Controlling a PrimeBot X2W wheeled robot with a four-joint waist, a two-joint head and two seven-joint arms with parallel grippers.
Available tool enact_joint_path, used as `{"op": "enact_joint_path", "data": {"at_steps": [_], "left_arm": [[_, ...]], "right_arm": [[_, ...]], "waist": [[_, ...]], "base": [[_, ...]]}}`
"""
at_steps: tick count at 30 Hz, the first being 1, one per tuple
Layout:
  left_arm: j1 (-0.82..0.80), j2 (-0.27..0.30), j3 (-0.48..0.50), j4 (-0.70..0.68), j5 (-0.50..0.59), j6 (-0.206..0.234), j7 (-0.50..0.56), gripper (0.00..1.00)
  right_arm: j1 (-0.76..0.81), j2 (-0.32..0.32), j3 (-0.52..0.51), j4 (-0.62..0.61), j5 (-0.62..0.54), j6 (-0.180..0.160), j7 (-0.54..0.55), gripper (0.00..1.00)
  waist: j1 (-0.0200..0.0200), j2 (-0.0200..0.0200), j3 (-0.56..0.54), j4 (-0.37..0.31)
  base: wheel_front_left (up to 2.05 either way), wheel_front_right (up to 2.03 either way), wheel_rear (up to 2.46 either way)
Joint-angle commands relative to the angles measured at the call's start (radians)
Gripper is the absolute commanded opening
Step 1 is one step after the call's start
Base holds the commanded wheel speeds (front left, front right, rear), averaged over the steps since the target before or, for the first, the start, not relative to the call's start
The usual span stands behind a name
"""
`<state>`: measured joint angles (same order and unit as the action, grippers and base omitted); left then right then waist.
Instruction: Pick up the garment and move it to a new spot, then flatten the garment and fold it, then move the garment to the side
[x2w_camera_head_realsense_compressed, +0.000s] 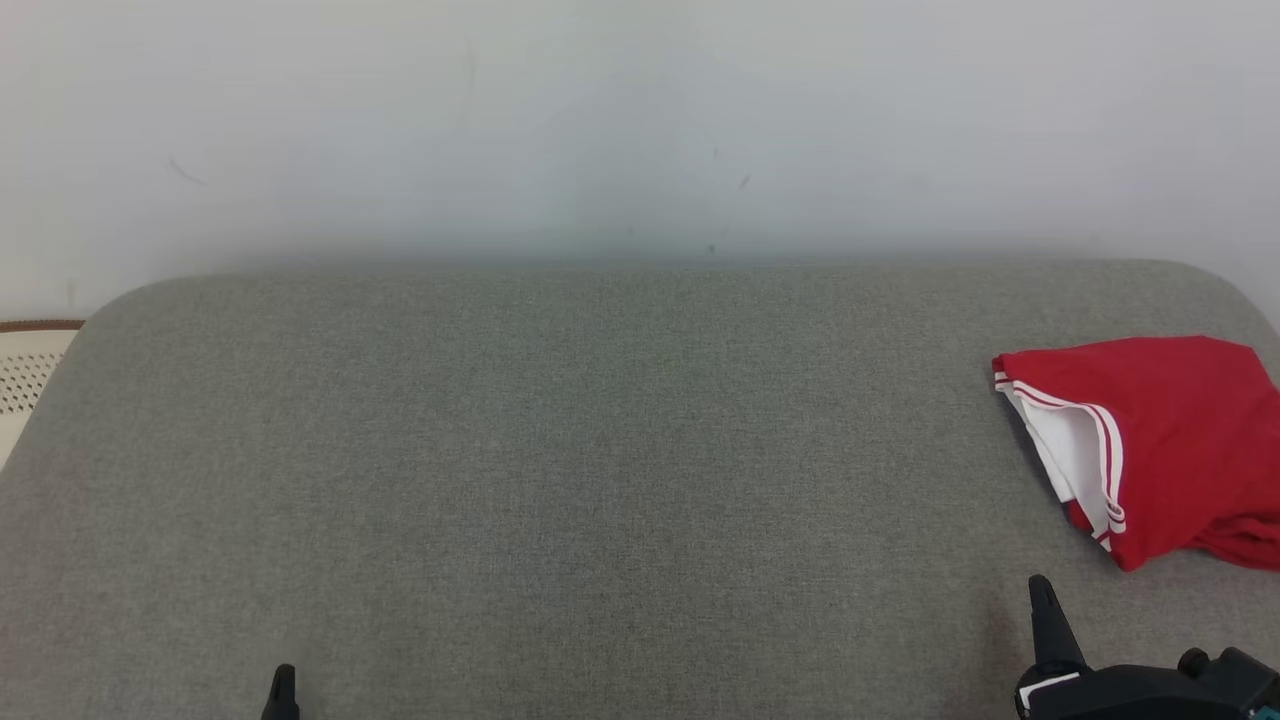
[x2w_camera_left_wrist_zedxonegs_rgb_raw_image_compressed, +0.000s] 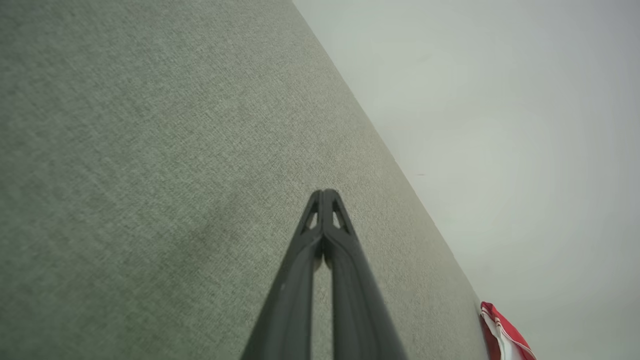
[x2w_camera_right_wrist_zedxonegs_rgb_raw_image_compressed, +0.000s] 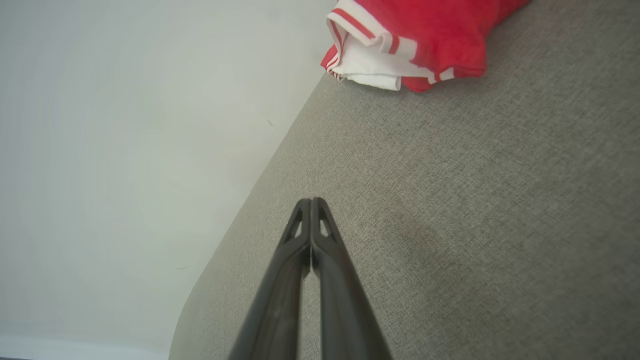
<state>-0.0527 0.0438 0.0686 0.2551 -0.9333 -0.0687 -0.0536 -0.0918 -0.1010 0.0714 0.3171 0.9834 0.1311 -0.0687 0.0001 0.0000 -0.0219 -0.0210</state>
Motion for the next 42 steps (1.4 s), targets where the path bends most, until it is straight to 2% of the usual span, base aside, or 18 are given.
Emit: {"op": "enact_joint_path", "data": {"at_steps": [1,42], "left_arm": [[-0.025,0.006,0.007,-0.006,-0.040,-0.006,0.008,0.00],[-0.058,0.008,0.027,0.004,-0.450,-0.044,0.105,0.00]], "right_arm": [[-0.020,0.001,-0.012,-0.013,0.038,0.000,0.010,0.00],[-0.030,0.023,-0.119,-0.041,0.428,0.000,0.117,0.00]], "waist": [[0.0000,0.0000,0.001,0.001],[0.0000,0.0000,0.015,0.012]], "base": [[0.00,0.00,0.00],[0.00,0.00,0.00]]}}
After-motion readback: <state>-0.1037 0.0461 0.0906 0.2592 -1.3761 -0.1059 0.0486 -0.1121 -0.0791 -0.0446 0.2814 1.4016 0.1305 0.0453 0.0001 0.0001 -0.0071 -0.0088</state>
